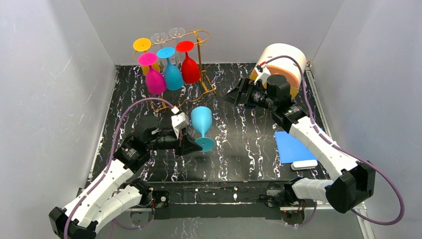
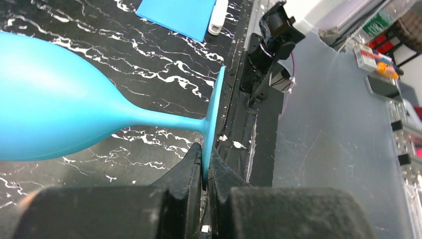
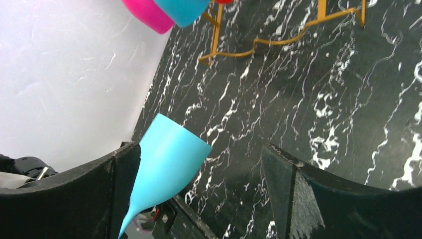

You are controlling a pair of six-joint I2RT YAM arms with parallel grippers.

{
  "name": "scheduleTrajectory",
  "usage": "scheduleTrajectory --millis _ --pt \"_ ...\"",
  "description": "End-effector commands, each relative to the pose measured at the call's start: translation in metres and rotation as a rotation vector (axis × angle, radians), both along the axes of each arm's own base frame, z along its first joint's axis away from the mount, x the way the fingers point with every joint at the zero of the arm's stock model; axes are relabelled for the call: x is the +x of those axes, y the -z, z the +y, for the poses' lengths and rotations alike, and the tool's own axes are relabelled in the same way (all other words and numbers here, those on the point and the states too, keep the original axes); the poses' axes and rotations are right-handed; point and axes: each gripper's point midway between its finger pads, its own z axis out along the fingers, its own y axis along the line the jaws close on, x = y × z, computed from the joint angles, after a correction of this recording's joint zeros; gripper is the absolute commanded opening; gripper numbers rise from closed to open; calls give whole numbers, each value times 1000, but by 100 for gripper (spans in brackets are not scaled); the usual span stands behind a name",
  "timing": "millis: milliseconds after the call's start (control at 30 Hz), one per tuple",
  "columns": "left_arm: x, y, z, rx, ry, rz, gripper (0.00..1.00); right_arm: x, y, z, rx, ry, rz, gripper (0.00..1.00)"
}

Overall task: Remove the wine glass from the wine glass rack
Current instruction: Place the wine glass at the center of the board.

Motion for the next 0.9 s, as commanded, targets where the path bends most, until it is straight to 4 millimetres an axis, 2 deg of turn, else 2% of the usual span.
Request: scheduleTrajectory --millis 0,67,167,200,333,400,500,767,867 --pt "-17 -16 0 -30 165 -194 0 -14 -23 4 71 -57 -38 99" --pt "-20 -11 1 -17 201 -245 0 -21 -31 3 111 -80 -114 99" --pt "-17 -2 5 12 193 -297 0 -7 -22 -13 60 6 -110 99" --pt "-18 0 6 16 202 -317 0 -4 -14 -18 29 6 -69 99" --pt "-20 19 12 62 227 -351 0 -5 -1 -26 25 -91 52 99" --pt "-21 27 12 75 243 -340 0 -17 -2 -21 70 -209 92 99" --pt "-35 19 8 20 345 -385 0 -32 -5 -12 130 -337 127 99" --pt "-46 11 8 -12 432 -434 0 -52 -23 -4 236 -480 103 99" --pt "-52 10 6 -35 472 -419 0 -53 -26 -1 290 -495 178 99"
